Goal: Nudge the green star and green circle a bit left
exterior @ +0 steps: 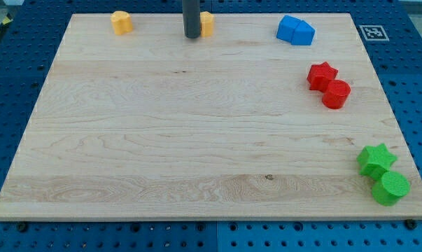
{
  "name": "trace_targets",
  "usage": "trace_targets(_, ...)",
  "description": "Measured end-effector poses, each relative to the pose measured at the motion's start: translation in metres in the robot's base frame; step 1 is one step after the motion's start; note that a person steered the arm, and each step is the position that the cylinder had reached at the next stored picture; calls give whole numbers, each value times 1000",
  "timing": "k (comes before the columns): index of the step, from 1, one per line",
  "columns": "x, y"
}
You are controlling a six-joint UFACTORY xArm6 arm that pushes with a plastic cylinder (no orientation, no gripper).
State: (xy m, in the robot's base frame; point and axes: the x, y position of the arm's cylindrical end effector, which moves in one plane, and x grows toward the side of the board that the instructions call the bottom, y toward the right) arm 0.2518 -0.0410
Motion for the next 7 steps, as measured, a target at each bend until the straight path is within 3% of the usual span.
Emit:
trace_targets(2,-2,0)
trace_targets(4,74,32)
trace_targets(6,97,103)
trace_targets(7,99,105)
